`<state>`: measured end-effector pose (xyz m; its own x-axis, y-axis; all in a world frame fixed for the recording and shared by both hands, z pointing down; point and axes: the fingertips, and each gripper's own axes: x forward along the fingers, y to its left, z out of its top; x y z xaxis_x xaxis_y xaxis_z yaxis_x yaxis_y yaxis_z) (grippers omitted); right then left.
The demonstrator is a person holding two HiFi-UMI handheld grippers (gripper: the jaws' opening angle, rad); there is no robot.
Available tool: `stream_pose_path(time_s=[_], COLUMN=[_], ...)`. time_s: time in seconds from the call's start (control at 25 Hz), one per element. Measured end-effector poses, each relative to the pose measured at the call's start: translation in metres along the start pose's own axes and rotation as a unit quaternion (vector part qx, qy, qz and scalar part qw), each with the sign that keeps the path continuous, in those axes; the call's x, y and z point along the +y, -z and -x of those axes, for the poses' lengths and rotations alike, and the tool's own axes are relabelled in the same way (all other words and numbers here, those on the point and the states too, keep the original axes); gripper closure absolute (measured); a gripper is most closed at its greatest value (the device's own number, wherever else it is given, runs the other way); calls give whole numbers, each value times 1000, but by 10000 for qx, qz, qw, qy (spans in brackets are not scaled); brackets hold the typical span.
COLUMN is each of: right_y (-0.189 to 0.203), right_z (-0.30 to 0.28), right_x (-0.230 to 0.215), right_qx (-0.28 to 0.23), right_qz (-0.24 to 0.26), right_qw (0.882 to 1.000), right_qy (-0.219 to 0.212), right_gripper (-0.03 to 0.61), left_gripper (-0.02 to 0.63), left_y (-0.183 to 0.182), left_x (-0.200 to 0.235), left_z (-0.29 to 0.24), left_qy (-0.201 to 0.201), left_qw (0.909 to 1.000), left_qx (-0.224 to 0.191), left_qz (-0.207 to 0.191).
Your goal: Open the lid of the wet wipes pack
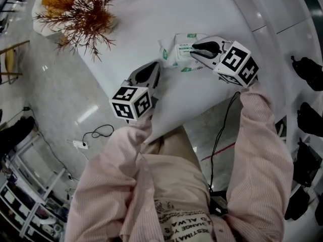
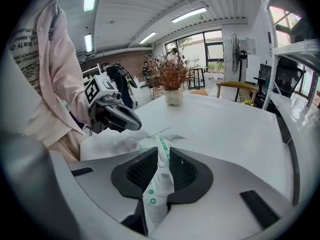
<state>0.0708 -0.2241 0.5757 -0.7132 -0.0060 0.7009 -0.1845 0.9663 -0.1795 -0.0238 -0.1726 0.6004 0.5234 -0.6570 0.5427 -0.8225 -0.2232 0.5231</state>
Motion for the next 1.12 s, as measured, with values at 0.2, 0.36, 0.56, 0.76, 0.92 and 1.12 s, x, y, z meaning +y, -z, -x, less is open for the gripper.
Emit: stream_pose_path(time_s=[0.2,0.36,0.56,0.76,0.92,1.12], right_y=[-6,-12,-17,-24,-24,-24], right_z=[1,2,1,-1,-4,-8], right_x=[-5,-12,-21,-34,-42,-50], right_qx=[-84,-172,-262,-360,-410,-447], right_qz=[127,221,290,378,337,315], right_qw=[9999,9994,9985,9959,9943,9920], right_qy=[73,207,380,740,923,1138], right_gripper=[521,532,538,541,541,540], left_gripper=[614,614,614,614,614,614], left_y=[0,0,-1,0,0,1], left_x=[-1,-1,0,0,0,-1], left_z=[-2,-2,-3,-4,-5,-6], left_qy=[-3,-13,-25,-36,-35,-39], left_qw=[10000,10000,9999,9999,9999,9999], left_qx=[-14,-23,-46,-33,-41,-45], left_qz=[32,45,86,98,104,124])
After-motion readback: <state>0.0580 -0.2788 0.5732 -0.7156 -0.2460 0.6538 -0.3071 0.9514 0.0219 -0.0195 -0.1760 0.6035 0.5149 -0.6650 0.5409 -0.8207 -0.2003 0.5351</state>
